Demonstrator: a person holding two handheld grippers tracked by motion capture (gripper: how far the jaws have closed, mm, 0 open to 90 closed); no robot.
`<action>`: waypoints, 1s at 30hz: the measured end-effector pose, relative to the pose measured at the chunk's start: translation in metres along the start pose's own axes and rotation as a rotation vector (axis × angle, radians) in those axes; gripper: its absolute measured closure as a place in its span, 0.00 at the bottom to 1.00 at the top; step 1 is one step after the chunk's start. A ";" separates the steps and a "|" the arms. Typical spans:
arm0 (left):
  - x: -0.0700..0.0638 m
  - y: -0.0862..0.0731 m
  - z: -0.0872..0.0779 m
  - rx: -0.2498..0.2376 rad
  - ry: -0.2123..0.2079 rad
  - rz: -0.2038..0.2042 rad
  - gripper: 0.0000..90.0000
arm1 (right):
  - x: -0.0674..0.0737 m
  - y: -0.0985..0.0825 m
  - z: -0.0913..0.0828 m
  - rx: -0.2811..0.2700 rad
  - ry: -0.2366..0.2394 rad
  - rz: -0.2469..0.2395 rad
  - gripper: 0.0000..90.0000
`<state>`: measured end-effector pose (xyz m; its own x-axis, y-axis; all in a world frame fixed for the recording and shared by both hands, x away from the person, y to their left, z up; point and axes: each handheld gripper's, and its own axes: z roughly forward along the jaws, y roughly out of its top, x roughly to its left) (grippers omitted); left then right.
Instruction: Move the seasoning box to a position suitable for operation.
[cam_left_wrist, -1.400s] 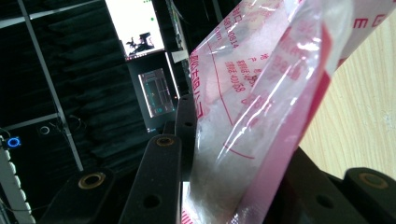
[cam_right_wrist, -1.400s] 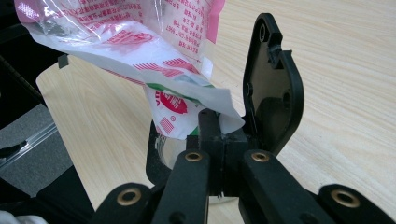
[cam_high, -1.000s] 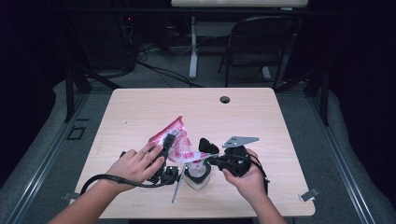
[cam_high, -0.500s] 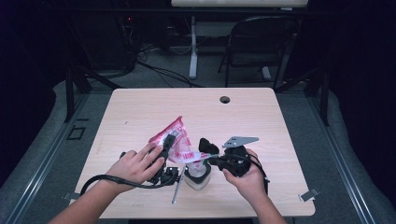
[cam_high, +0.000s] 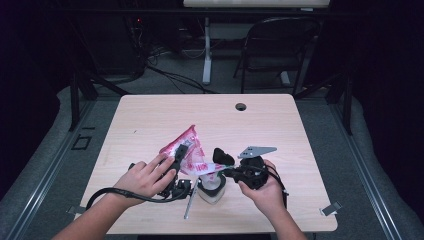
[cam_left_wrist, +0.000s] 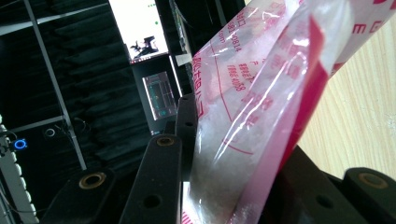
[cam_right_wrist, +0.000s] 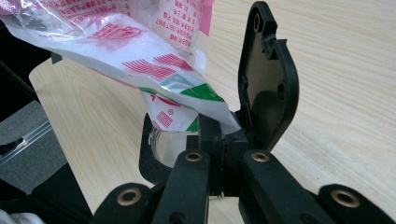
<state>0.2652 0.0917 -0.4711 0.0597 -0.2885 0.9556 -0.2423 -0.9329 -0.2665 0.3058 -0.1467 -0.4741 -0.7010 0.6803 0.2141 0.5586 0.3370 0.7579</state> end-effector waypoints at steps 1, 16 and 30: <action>0.000 0.000 0.000 0.004 -0.002 0.000 0.84 | 0.000 0.000 0.000 0.000 0.000 0.000 1.00; 0.000 0.003 -0.002 -0.008 0.019 0.026 0.84 | -0.002 -0.001 0.001 0.010 0.002 0.005 1.00; -0.004 0.005 -0.004 -0.020 0.024 0.078 0.85 | -0.001 -0.002 0.004 0.024 -0.014 -0.002 1.00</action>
<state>0.2600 0.0888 -0.4759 0.0167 -0.3545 0.9349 -0.2647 -0.9033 -0.3377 0.3070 -0.1451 -0.4779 -0.6961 0.6885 0.2035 0.5673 0.3538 0.7436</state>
